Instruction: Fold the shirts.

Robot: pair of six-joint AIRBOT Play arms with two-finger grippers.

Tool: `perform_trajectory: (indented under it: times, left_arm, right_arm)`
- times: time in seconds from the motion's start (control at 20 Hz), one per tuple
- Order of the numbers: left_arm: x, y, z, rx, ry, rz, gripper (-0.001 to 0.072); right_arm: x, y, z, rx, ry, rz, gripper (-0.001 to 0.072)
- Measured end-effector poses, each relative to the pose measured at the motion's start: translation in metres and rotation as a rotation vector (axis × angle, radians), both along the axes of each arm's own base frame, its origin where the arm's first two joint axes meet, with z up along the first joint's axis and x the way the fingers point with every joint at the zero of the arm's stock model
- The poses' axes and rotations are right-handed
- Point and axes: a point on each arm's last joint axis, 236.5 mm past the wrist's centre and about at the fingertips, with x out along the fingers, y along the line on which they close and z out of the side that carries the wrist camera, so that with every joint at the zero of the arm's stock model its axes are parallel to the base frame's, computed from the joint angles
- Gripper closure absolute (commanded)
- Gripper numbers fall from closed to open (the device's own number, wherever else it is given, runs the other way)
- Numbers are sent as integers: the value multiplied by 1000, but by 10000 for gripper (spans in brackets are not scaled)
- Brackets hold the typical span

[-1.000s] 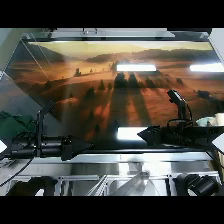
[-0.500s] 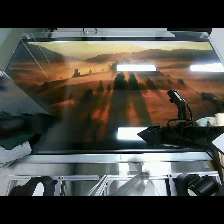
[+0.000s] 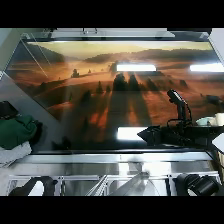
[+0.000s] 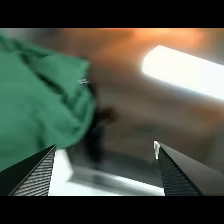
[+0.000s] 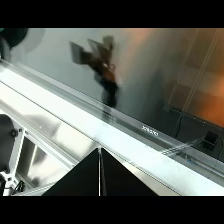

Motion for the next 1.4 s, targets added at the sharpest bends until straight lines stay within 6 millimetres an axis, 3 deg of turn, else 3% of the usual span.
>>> perform_trajectory:
  times: [0.15,0.45,0.5,0.55,0.6,0.7,0.8,0.9,1.0,1.15,1.25,1.3,1.4]
  left_arm:
    - [3,28,-41,62,181,20,-2]
    - [-32,113,-119,83,480,216,1]
    - [-38,122,-131,66,509,246,85]
    - [-44,131,-144,52,540,272,448]
    - [-49,136,-155,37,568,289,688]
    - [-53,145,-167,23,609,299,688]
    - [-39,142,-165,-14,592,285,688]
    - [-7,129,-147,-59,511,248,687]
    - [27,106,-117,-89,413,186,687]
    - [58,67,-80,-122,305,89,686]
    - [77,16,-50,-219,205,-28,686]
    - [89,-21,-27,-297,123,-116,685]
    - [104,-105,45,-460,-87,-341,685]
  right_arm:
    - [0,0,0,0,0,0,678]
    - [0,0,0,0,0,0,679]
    - [0,0,0,0,0,0,678]
    - [0,0,0,0,0,0,678]
    - [0,0,0,0,0,0,678]
    - [0,0,0,0,0,0,678]
    - [0,0,0,0,0,0,679]
    - [0,0,0,0,0,0,678]
    - [0,0,0,0,0,0,678]
    - [0,0,0,0,-1,0,678]
    - [0,0,0,0,0,0,678]
    - [0,0,0,0,0,0,678]
    - [0,0,0,0,0,0,678]
